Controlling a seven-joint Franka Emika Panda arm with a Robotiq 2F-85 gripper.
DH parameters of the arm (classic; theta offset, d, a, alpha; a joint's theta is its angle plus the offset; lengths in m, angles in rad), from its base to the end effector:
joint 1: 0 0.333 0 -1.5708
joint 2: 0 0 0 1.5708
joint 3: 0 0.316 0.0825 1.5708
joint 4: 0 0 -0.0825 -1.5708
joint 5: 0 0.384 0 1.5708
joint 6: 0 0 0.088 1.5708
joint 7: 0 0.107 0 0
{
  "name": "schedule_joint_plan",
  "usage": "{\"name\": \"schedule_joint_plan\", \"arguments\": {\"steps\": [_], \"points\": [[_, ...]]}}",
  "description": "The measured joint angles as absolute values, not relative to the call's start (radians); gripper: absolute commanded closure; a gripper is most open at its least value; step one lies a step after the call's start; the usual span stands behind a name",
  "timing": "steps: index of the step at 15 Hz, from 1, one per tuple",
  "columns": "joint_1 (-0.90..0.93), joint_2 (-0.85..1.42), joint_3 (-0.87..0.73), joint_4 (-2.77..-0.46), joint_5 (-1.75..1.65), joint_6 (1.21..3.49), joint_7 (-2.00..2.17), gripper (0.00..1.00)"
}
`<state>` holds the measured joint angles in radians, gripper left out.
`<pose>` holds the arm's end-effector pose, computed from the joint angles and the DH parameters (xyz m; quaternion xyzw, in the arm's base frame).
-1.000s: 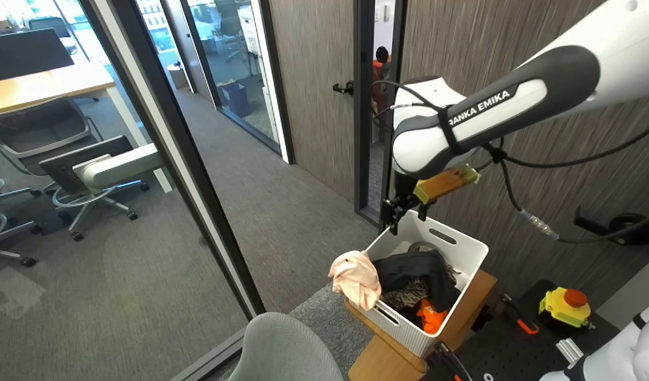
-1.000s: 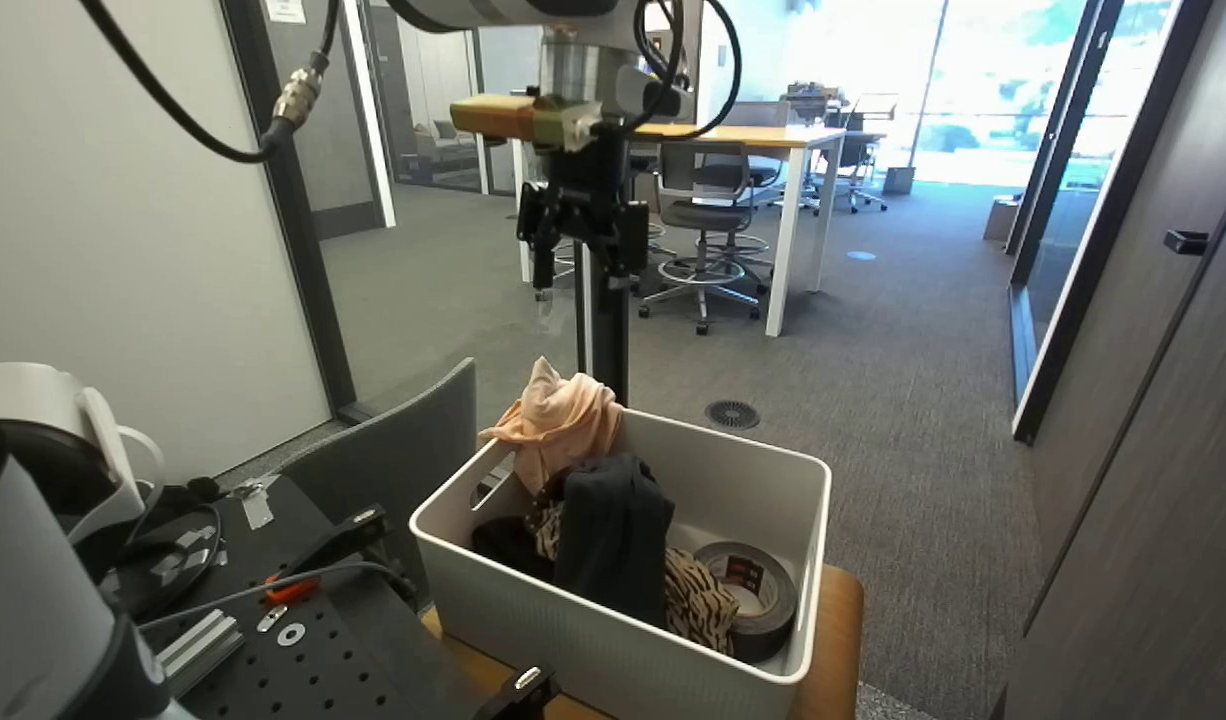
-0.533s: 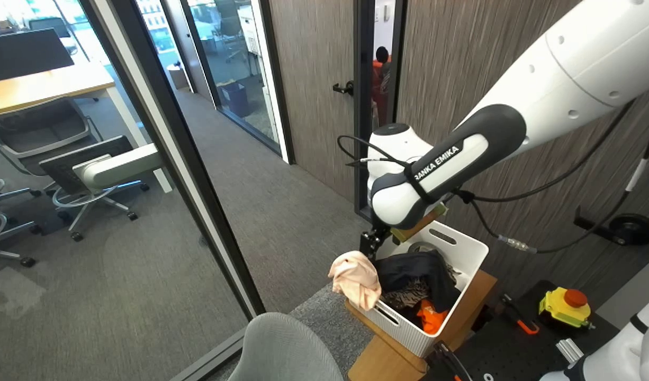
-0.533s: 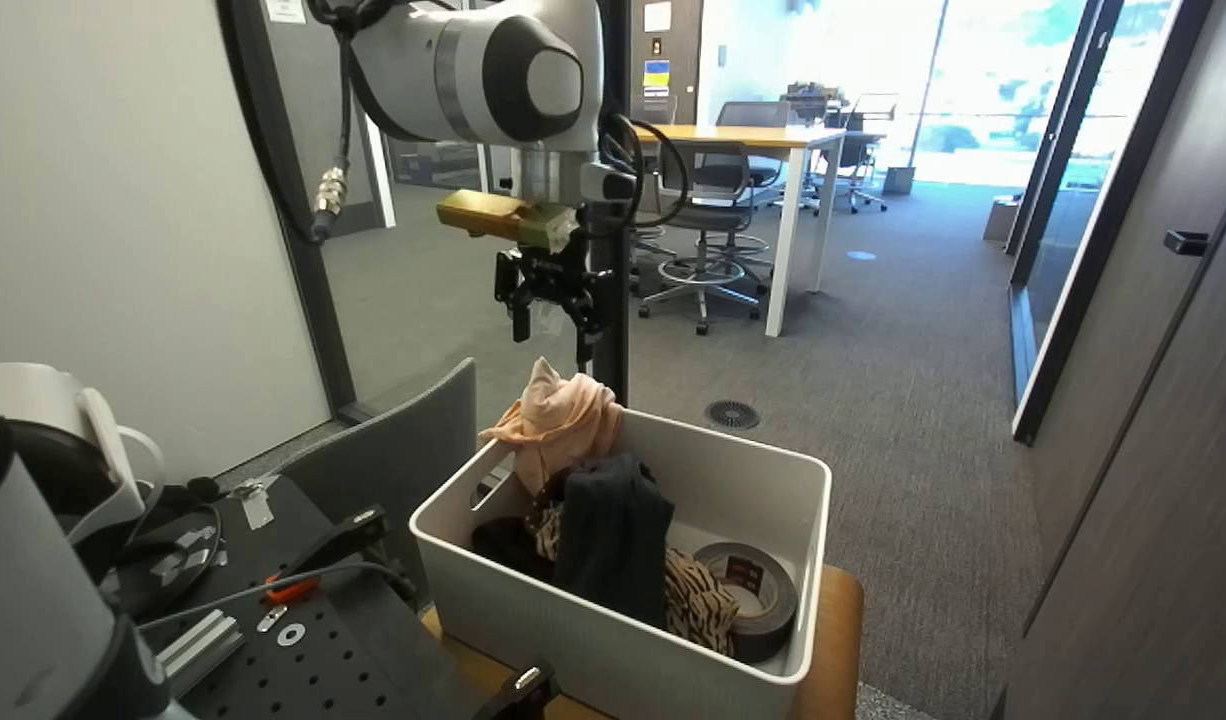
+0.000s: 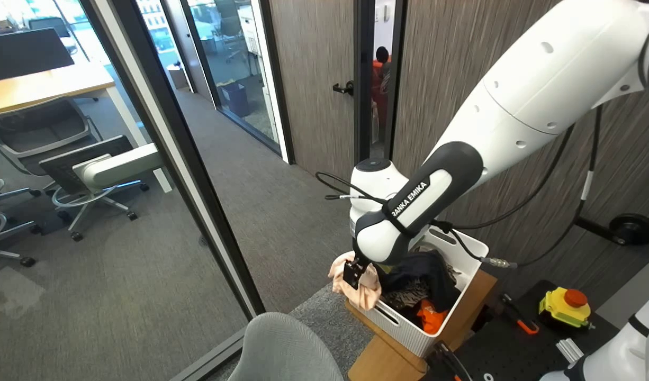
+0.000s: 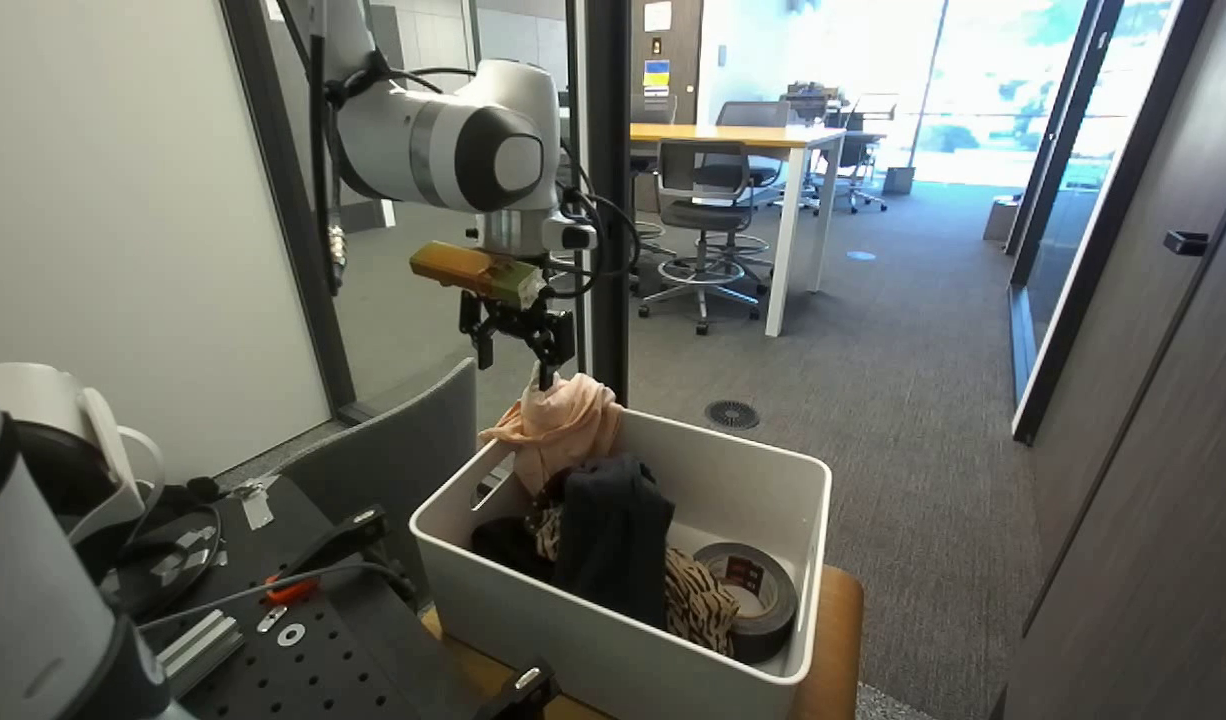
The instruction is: Put the peach shirt on the backrest of the grey chair
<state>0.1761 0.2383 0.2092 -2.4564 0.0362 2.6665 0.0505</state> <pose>0.4445 0.1830 0.2030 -0.9884 -0.1480 0.0187 0.0293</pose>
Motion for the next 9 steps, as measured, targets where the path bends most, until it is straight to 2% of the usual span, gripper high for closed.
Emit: {"name": "schedule_joint_plan", "arguments": {"steps": [9], "points": [[0.178, 0.344, 0.188, -2.418, 0.008, 2.696, 0.047, 0.00]]}}
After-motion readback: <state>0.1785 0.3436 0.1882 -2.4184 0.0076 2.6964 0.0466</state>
